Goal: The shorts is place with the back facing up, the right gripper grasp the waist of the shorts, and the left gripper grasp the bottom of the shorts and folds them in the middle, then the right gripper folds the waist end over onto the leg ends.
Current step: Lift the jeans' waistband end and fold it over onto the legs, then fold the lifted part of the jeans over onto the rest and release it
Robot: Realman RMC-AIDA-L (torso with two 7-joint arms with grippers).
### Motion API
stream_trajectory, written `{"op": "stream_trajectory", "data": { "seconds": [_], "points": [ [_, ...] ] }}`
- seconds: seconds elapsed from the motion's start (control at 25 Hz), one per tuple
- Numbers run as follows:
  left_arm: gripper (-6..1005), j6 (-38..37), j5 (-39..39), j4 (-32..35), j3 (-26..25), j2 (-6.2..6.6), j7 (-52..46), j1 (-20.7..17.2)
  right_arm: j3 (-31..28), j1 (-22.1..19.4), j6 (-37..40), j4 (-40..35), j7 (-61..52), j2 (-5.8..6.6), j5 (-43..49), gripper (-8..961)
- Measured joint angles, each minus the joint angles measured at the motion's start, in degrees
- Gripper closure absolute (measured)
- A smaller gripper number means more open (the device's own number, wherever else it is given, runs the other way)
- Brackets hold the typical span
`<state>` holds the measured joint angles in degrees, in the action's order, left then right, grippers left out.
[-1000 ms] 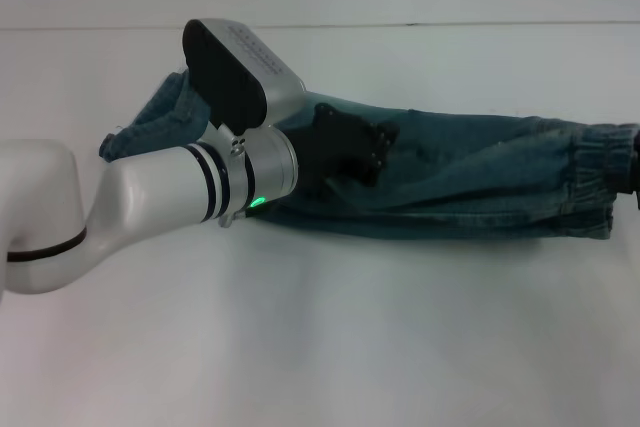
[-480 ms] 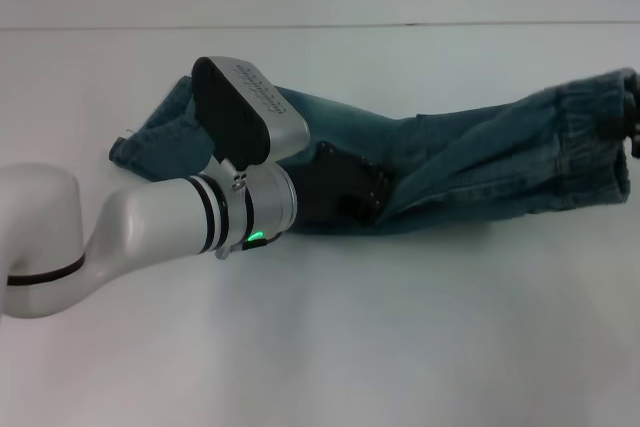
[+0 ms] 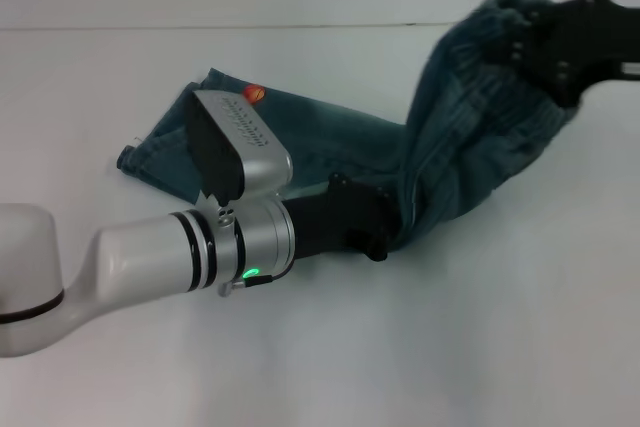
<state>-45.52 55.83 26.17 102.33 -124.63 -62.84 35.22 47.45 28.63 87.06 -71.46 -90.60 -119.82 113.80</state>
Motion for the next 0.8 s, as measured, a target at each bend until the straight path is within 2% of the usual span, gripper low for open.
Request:
{"op": "stream_trajectory", "data": {
  "seconds": [0.2, 0.28, 0.52, 0.64, 0.8],
  "points": [
    [999, -0.9, -0.9, 1.6, -0.5, 0.00, 0.3, -2.8, 6.9, 4.9, -4.9, 2.0, -2.5, 0.06, 1.4, 873],
    [999, -0.5, -1.7, 2.3, -2.8, 0.02, 1.3, -4.2, 8.5, 6.5, -5.8, 2.9, -2.6, 0.09, 2.0, 874],
    [999, -0.8, -1.7, 2.4, -18.8, 0.02, 7.1, -8.0, 10.2, 10.5, -7.4, 5.9, -2.5, 0.20, 2.7, 877],
    [998, -1.5, -1.4, 2.4, -23.9, 0.07, 10.0, -9.5, 10.9, 12.6, -8.9, 7.9, -2.2, 0.20, 2.8, 879],
    [998, -6.0, -1.3, 2.4, -33.5, 0.14, 14.3, -13.1, 12.5, 15.8, -12.0, 11.3, -2.1, 0.32, 4.3, 878]
  ]
}}
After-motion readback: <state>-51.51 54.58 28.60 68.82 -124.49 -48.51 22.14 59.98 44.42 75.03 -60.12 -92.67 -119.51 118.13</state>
